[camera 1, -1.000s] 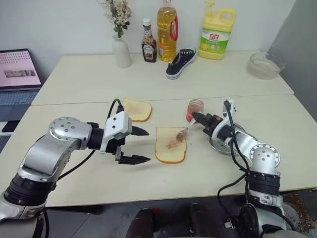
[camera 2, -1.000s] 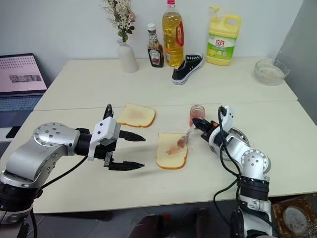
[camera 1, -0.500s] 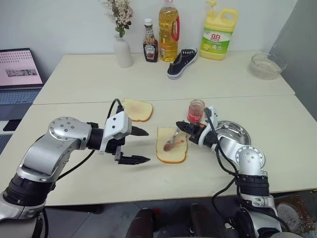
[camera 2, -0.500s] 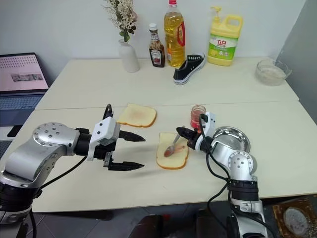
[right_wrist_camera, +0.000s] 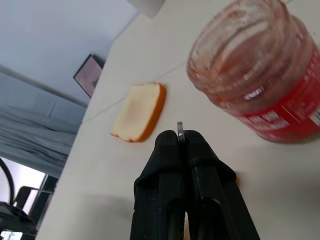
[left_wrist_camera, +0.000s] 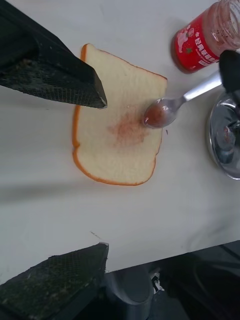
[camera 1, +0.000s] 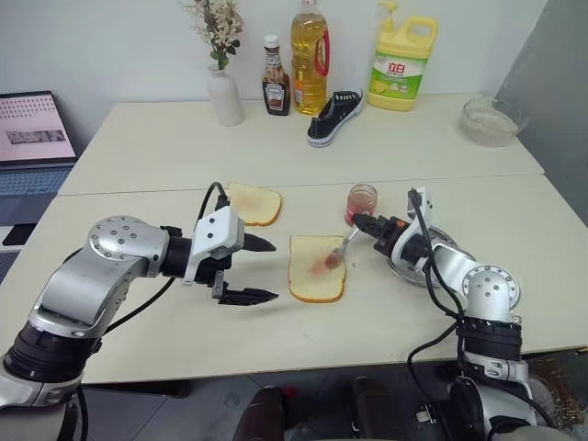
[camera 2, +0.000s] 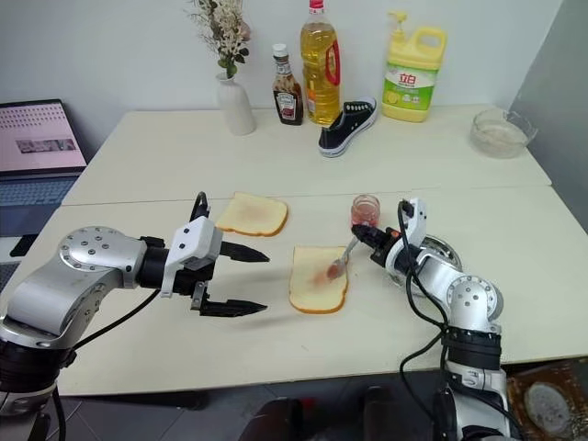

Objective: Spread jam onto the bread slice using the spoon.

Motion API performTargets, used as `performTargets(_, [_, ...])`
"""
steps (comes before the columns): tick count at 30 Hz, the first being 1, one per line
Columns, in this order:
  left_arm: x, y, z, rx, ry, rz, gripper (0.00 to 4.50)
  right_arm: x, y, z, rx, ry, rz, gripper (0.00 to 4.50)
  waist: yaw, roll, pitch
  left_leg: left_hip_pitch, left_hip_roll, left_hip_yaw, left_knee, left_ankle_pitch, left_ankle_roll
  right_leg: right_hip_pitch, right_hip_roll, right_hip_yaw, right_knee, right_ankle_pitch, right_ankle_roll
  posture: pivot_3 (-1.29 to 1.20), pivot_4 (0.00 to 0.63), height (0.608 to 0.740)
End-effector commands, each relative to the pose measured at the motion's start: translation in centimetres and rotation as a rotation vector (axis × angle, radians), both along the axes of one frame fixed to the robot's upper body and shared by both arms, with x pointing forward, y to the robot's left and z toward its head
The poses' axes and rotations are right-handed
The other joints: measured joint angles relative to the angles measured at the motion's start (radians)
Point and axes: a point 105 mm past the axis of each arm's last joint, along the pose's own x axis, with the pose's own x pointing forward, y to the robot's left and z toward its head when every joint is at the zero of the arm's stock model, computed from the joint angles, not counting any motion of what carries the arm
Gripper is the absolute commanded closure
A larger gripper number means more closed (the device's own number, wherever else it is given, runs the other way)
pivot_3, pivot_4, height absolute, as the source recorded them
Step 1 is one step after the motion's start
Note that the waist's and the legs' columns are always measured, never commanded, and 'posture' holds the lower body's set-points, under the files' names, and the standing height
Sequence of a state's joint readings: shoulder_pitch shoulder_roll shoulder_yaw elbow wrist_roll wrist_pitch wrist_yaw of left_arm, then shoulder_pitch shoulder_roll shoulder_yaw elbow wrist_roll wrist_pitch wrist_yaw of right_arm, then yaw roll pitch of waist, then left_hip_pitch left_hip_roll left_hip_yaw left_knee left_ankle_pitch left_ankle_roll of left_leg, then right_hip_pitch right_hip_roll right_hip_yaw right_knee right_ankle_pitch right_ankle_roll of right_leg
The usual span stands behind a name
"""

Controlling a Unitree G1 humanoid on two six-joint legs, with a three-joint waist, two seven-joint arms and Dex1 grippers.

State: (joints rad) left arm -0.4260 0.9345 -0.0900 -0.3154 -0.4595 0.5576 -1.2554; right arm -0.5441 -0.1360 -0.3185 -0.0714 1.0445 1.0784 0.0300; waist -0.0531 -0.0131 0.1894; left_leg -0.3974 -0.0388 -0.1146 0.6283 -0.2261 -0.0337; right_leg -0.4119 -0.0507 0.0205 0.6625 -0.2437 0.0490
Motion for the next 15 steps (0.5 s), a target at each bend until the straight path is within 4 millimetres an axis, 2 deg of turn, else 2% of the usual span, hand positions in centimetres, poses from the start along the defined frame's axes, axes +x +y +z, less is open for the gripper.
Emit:
performTargets(1, [0.2, 0.0, 1.1, -0.006, -0.055, -0.010, 0.00, -0.5, 0.1, 4.1, 0.064, -0.108, 0.007, 4.47, 0.000, 0.000, 0.000, 0.000, 0.000, 0.000, 0.000, 0.000, 0.000, 0.000, 0.000, 0.000, 0.000, 0.000, 0.000, 0.00, 0.150, 0.740])
performTargets(7, [0.7, -0.3, 1.7, -0.032, -0.072, -0.020, 0.00, -0.9, -1.2, 6.6, 0.079, -0.159, -0.036, 4.47, 0.002, 0.000, 0.000, 0.000, 0.000, 0.000, 0.000, 0.000, 0.000, 0.000, -0.001, 0.000, -0.001, 0.000, 0.000, 0.00, 0.150, 0.740])
performTargets(15, [1.0, -2.8, 2.2, -0.095, -0.095, -0.088, 0.00, -1.8, -4.0, 7.8, 0.084, -0.182, -0.142, 4.47, 0.002, 0.000, 0.000, -0.001, 0.000, 0.000, 0.000, 0.000, 0.000, 0.000, -0.001, 0.000, -0.001, 0.000, 0.000, 0.00, 0.150, 0.740])
